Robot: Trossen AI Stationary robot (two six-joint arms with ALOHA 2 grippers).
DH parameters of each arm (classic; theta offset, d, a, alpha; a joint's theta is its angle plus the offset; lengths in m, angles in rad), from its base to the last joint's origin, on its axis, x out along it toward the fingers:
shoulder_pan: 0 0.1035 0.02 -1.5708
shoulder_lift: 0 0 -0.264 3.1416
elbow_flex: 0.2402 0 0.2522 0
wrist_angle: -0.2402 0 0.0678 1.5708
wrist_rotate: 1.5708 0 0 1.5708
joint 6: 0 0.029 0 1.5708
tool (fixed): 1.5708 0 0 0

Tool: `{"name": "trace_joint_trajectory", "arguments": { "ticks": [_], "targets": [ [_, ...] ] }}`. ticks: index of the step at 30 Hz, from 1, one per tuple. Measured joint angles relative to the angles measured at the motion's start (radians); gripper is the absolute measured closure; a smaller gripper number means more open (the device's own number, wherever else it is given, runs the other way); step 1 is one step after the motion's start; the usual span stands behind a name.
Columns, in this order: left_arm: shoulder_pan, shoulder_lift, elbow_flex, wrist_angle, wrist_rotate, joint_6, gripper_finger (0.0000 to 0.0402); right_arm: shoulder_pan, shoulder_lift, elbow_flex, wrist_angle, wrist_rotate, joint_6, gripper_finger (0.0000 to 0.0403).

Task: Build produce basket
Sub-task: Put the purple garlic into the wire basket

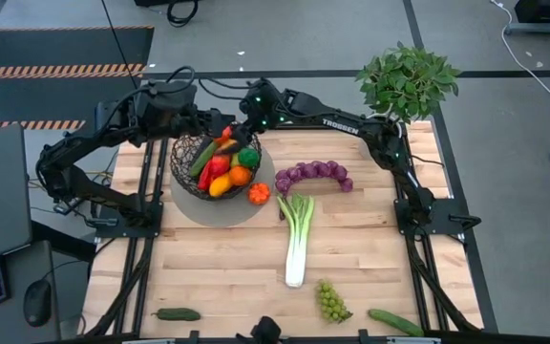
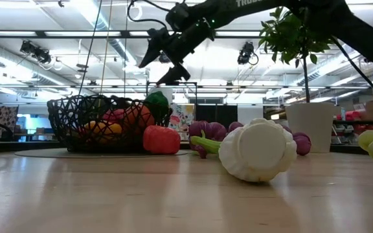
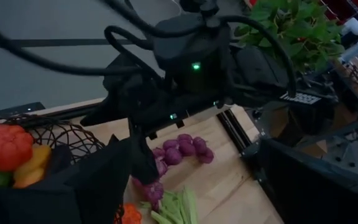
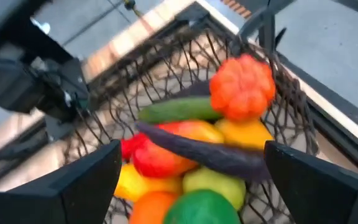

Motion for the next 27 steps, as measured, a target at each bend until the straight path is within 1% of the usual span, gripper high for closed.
{"name": "trace_joint_trajectory", "arguments": {
  "ticks": [5,7,10,12,15,20,27],
  "targets": [
    [-0.008,0.000,0.000,-0.004,0.000,-0.002,0.0045,-0.027,-0.009,0.000,-0.162,-0.028,-0.073,0.0008],
    [-0.009,0.000,0.000,-0.004,0.000,0.017,0.0045,-0.044,-0.019,0.000,-0.276,-0.050,-0.129,0.0008],
    [-0.009,0.000,0.000,-0.004,0.000,0.034,0.0045,-0.065,-0.020,0.000,-0.444,-0.042,-0.238,0.0008],
    [-0.009,0.000,0.000,-0.004,0.000,0.038,0.0045,-0.076,-0.019,0.000,-0.518,-0.047,-0.287,0.0008],
    [-0.009,0.000,0.000,-0.004,0.002,0.032,0.0045,-0.093,-0.022,0.000,-0.595,-0.067,-0.349,0.0008],
    [-0.010,0.000,0.000,-0.004,0.023,0.031,0.0045,-0.108,-0.026,0.000,-0.719,-0.039,-0.462,0.0008],
    [-0.010,0.000,0.000,-0.003,0.023,0.032,0.0045,-0.135,-0.024,-0.011,-0.774,0.010,-0.494,0.0008]
  ]
}}
